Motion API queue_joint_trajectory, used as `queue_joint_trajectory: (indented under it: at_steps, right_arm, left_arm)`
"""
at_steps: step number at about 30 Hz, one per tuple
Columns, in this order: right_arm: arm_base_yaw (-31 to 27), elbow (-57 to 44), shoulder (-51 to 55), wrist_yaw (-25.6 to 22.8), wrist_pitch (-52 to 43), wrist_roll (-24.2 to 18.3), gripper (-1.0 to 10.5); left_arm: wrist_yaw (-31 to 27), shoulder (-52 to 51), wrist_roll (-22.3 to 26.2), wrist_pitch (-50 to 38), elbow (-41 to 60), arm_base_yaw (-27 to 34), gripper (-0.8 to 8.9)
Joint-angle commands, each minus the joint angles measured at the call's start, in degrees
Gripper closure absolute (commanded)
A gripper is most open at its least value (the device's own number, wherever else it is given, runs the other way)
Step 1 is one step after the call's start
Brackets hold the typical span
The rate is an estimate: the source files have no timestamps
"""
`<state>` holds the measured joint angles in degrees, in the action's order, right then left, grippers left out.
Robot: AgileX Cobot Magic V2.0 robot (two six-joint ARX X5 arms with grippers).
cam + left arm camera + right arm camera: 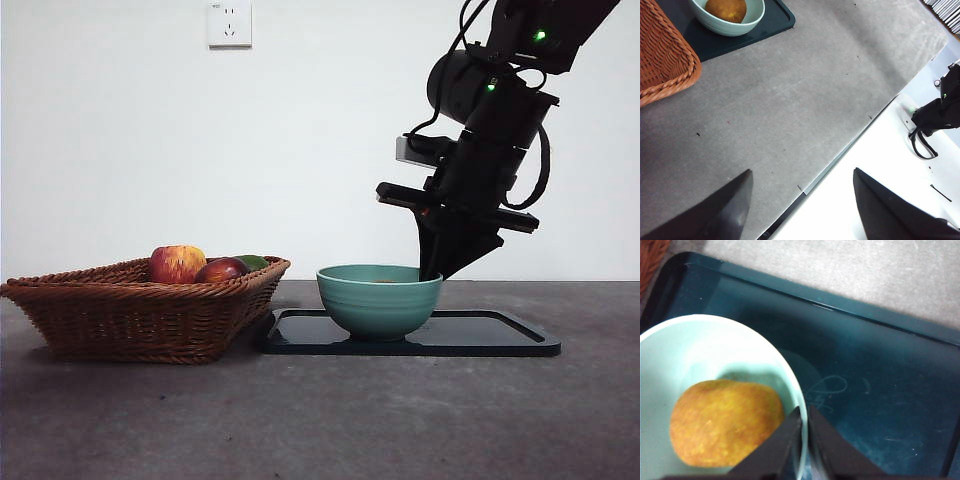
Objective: Pick up the wifruite, put it on the bowl, pick up the plate, put it on desk
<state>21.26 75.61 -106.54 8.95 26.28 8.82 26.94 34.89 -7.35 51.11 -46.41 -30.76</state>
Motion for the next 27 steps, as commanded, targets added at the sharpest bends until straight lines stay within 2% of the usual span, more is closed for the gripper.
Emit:
queue_joint_trajectory:
  at_steps: [1,3,5,14,27]
  right_arm:
    - [0.3,1.4,-1.0,0.0,-0.3,-0.2,8.6]
    - [0.3,1.4,-1.0,0.0,-0.3,-0.1,7.6]
    - [0.3,1.4,-0.9,0.0,-0.3,0.2,7.2]
    - [0.0,1.8,6.3,-0.2,2.9,0.2,7.2]
    - [1.6,1.6,28.9,3.1,16.0,-2.3,7.2]
  left_arm:
    - [0.1,0.3,0.7,-0.5,-0.3,-0.2,5.01]
    - [0.1,0.3,0.7,-0.4,-0.3,-0.2,5.01]
    - [0.1,0.3,0.7,-0.5,-0.3,-0.2,5.01]
    - [0.1,0.3,0.7,-0.5,-0.3,-0.2,5.01]
    - [0.1,0.3,0.7,-0.5,-0.3,-0.2,5.01]
